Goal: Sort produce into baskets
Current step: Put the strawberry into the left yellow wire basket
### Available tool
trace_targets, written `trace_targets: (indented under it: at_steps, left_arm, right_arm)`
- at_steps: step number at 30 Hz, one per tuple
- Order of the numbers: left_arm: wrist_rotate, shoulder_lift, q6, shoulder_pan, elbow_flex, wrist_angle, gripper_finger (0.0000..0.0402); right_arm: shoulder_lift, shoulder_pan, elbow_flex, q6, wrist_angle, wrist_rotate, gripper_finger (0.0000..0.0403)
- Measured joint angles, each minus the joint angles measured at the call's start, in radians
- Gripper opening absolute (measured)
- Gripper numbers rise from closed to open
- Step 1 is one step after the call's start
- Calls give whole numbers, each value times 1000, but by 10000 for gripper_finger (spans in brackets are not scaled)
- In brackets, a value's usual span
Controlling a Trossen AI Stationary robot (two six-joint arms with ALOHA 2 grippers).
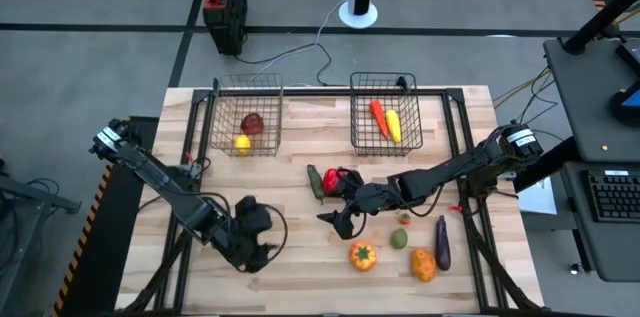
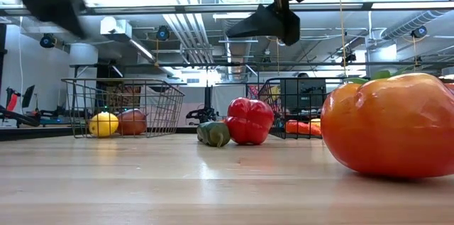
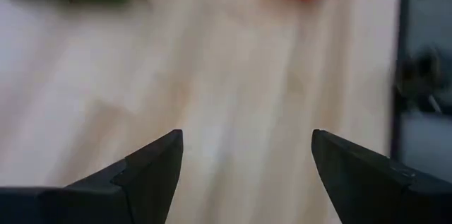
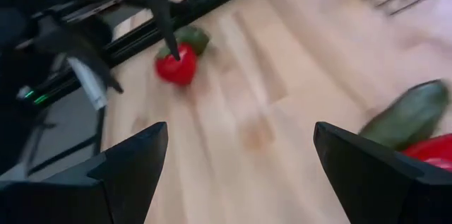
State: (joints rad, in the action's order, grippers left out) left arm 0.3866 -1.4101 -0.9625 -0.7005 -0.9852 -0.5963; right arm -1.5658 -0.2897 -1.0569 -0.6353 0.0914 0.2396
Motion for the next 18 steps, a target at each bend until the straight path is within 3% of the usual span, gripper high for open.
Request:
trace_targets:
  at_steps: [3, 6, 12, 18]
  left_arm:
    - [-98, -3, -37, -38, 0, -27, 295]
    - [-112, -3, -83, -80, 0, -85, 295]
    - [-107, 0, -170, -110, 0, -232, 295]
    - [-9, 1, -180, -110, 0, -345, 295]
  right_arm:
    - [0, -1, 0, -2, -6, -65, 348]
    - [0, -6, -4, -21, -37, -65, 348]
    - [0, -7, -62, -133, -236, -54, 347]
    - [-15, -8, -194, -254, -578, -21, 347]
